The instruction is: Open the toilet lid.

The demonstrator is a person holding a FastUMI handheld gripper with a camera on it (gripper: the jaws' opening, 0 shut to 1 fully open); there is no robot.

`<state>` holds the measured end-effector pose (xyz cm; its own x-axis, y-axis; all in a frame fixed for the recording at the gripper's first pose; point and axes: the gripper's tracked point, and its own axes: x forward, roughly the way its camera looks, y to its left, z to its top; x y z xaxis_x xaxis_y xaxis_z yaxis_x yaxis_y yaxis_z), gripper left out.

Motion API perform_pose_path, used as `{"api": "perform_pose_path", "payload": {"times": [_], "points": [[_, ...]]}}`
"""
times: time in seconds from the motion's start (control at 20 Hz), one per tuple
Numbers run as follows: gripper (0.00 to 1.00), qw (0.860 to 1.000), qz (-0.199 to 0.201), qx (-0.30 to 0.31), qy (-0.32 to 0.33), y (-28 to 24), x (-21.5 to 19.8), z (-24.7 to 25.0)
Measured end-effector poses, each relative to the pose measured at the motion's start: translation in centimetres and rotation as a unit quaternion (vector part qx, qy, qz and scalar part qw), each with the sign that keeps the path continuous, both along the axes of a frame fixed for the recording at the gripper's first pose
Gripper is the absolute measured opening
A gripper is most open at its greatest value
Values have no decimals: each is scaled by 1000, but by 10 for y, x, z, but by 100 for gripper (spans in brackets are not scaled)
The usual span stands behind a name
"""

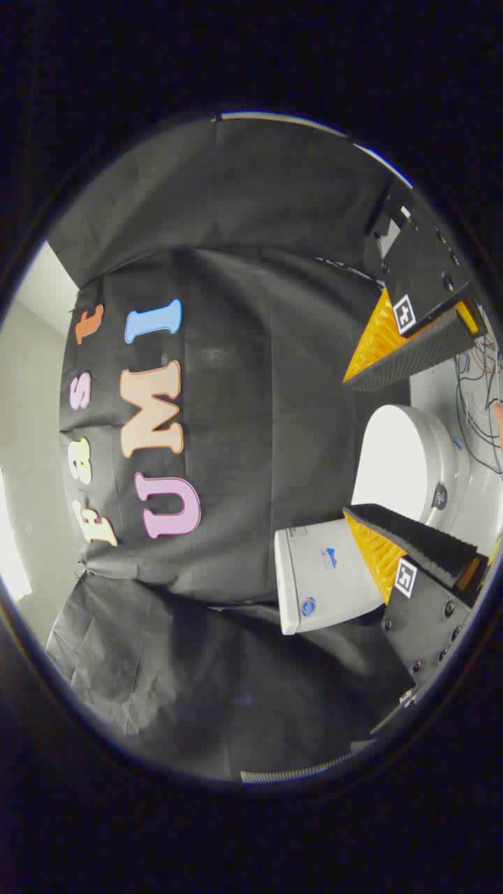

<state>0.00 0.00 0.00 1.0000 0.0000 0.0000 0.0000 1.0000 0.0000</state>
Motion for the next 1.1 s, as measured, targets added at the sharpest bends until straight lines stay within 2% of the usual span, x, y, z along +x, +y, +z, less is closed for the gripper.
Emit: {"api": "perform_pose_path", "payload": {"times": [0.75,1.1], "points": [[97,1000,2,-1,-5,0,5,2],[97,1000,12,0,-4,8,54,3]]}}
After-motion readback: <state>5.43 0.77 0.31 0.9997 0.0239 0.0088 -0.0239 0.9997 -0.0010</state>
